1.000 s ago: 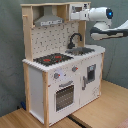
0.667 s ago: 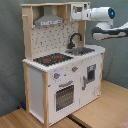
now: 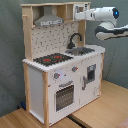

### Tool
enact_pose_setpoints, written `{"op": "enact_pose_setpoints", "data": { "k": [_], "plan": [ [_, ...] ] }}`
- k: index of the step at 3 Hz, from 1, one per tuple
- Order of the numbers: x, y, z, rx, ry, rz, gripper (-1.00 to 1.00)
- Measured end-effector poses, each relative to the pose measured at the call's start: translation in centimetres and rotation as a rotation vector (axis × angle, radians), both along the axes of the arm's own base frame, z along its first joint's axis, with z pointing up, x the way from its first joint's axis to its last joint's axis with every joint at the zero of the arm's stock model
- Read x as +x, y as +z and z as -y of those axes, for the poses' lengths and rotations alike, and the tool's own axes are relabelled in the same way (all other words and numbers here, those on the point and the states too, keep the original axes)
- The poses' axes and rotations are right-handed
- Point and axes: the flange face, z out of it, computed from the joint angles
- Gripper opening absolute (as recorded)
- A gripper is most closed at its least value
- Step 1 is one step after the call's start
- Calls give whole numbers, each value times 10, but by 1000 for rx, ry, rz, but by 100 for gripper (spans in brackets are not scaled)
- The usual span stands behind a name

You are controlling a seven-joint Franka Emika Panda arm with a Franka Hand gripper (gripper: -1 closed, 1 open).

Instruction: Play with the kitchen

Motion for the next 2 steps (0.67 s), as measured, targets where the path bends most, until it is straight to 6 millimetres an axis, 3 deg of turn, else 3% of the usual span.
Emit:
{"op": "enact_pose_setpoints", "data": {
  "k": [1, 2],
  "plan": [
    [-5, 4, 4, 3, 15, 6, -100],
    [-6, 7, 3, 4, 17, 13, 100]
  ]
}}
